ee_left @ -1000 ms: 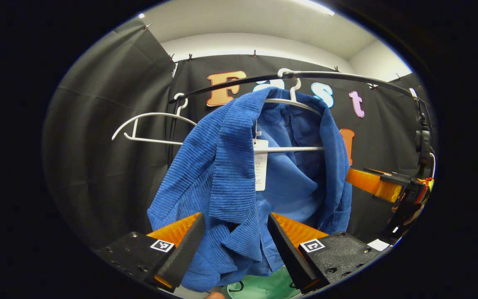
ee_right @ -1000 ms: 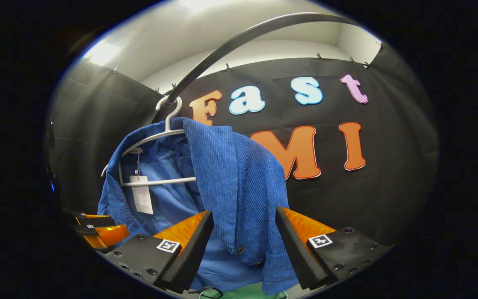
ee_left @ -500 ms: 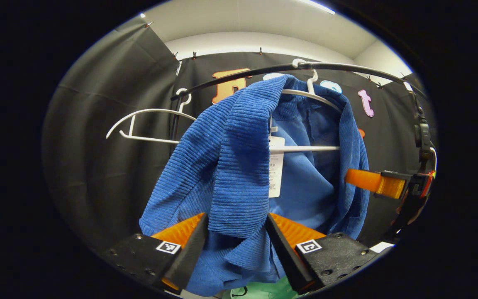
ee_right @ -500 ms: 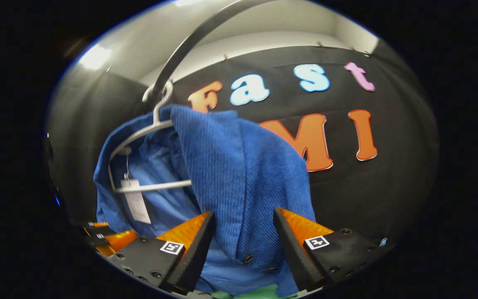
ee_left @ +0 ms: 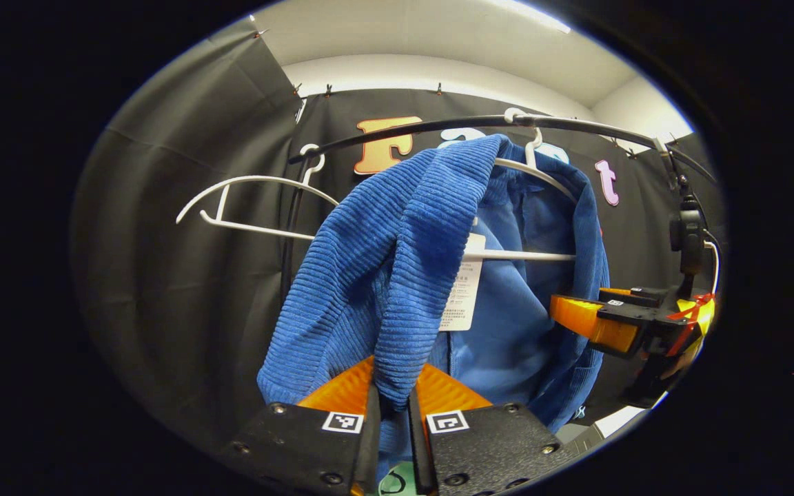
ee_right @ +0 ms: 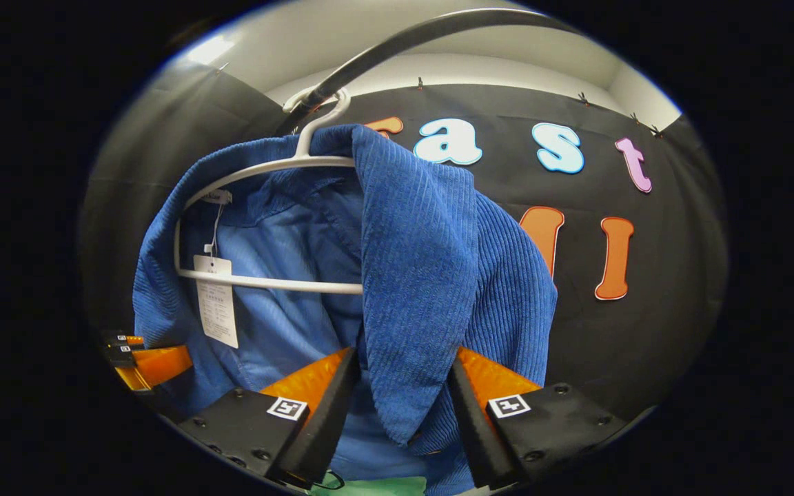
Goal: Grasp the clothes on the hanger with both hands and then place them into the laundry hamper below.
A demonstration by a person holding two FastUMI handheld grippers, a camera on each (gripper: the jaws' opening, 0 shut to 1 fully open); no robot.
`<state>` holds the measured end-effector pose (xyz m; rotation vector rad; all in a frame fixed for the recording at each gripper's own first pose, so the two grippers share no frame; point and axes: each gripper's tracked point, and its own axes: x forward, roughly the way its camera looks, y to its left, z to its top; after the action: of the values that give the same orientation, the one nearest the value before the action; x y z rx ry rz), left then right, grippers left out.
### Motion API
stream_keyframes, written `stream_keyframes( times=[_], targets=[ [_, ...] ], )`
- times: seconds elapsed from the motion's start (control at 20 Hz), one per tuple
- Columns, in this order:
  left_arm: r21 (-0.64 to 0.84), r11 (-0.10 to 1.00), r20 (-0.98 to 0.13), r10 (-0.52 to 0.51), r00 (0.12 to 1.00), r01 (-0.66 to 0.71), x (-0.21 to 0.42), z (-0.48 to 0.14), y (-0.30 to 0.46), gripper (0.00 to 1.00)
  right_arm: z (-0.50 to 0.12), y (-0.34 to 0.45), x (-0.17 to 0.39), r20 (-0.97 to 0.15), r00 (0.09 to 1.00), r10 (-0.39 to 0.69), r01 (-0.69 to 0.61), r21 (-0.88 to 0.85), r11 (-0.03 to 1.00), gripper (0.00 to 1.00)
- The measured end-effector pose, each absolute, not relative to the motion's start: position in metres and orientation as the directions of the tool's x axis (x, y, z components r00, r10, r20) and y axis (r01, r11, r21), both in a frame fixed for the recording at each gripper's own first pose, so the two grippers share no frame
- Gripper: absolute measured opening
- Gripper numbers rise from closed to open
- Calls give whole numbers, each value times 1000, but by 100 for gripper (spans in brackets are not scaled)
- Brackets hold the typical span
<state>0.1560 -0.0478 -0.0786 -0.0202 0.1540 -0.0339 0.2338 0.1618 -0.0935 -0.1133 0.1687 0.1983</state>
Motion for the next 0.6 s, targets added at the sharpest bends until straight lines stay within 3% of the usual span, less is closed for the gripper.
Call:
stream_keyframes(
  times=[0.05,0.15,0.2,0.35,0.6],
  targets=[
    [-14,999,-160,-37,986,35,155,-79,-46,14,-91,160,235,-171,966,191,-208,-81,975,63],
    [-2,997,-157,-71,985,72,150,-75,-51,8,-82,160,233,-147,966,212,-224,-73,972,56],
    [1,997,-154,-79,985,80,147,-73,-51,7,-73,152,232,-120,973,196,-206,-79,975,60],
    [-14,994,-145,-106,984,105,137,-64,-53,8,-56,140,228,-77,978,194,-199,-63,978,20],
    [-34,990,-93,-138,986,136,121,-36,-46,5,-50,129,208,-87,967,239,-238,18,971,20]
  ],
)
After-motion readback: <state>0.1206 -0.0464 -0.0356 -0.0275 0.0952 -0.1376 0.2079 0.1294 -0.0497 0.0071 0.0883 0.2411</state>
